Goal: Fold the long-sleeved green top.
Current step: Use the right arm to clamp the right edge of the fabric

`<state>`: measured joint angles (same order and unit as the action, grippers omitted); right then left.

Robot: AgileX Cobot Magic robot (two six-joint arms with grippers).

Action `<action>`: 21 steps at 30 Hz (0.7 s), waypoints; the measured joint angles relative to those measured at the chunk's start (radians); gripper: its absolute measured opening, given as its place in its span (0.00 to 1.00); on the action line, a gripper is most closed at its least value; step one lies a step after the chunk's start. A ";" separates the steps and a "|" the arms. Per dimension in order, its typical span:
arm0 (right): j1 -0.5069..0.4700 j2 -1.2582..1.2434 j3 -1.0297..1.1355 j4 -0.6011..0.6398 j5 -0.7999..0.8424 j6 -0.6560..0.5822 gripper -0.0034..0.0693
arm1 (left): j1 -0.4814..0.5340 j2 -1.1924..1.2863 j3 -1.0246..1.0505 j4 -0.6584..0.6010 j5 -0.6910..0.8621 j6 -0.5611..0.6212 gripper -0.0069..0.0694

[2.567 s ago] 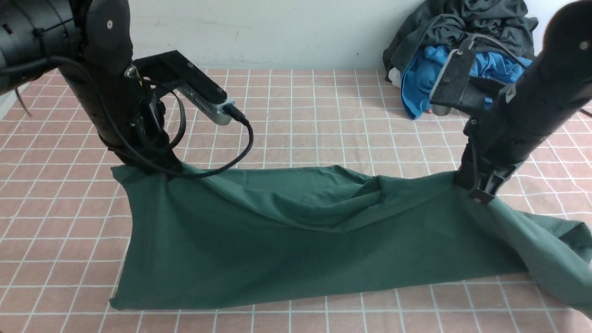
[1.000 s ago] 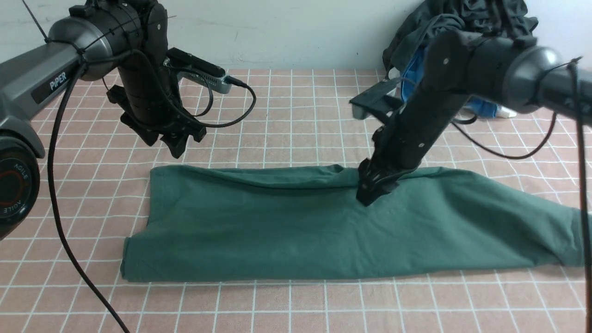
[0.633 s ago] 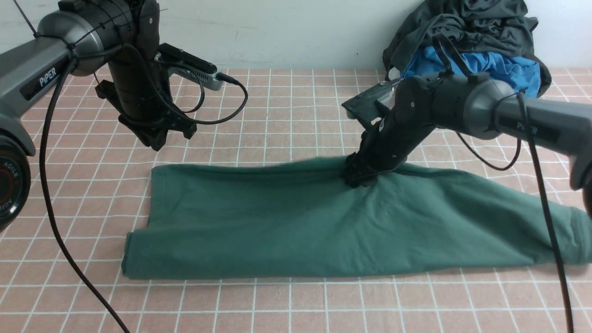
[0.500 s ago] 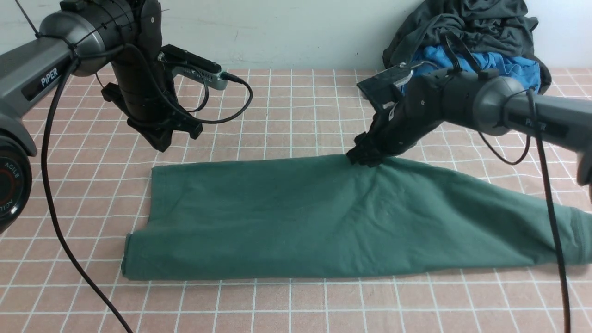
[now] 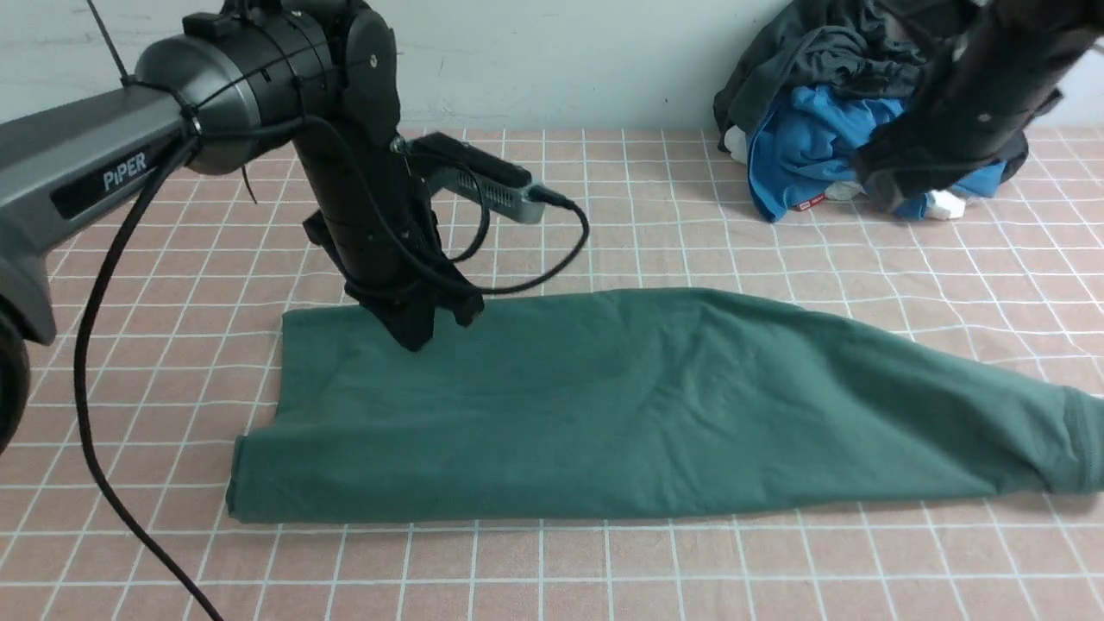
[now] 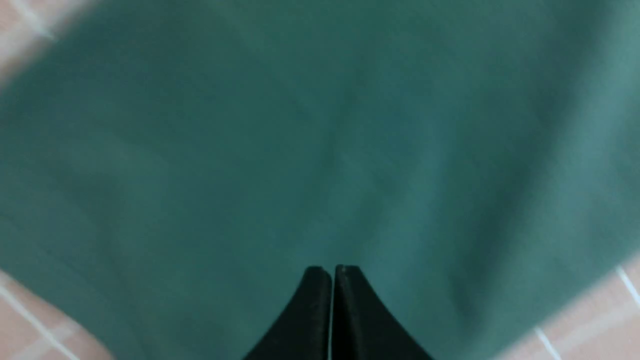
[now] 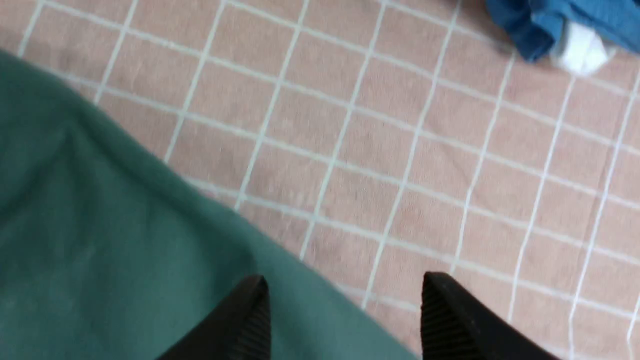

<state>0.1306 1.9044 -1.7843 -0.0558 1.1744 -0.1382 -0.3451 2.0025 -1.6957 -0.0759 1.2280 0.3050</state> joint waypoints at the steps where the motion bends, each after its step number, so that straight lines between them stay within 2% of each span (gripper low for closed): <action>1: -0.010 -0.046 0.066 0.025 0.000 -0.007 0.58 | -0.007 -0.024 0.061 -0.003 -0.004 0.000 0.09; 2: -0.011 -0.054 0.077 0.033 -0.001 -0.007 0.58 | -0.009 -0.028 0.072 -0.004 -0.008 0.000 0.09; 4: -0.014 -0.135 0.228 0.078 -0.021 -0.011 0.58 | -0.011 -0.067 0.203 -0.007 -0.064 0.000 0.09; 9: -0.014 -0.194 0.529 0.107 -0.096 -0.014 0.58 | -0.001 -0.079 0.369 0.002 -0.204 0.000 0.09; 15: -0.021 -0.174 0.728 0.018 -0.269 0.041 0.58 | 0.001 -0.079 0.429 0.003 -0.295 0.000 0.09; 21: -0.143 -0.090 0.729 -0.145 -0.456 0.230 0.58 | 0.001 -0.079 0.430 0.005 -0.318 0.000 0.09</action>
<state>-0.0128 1.8140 -1.0555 -0.2008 0.7183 0.0919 -0.3442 1.9236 -1.2659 -0.0705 0.9101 0.3050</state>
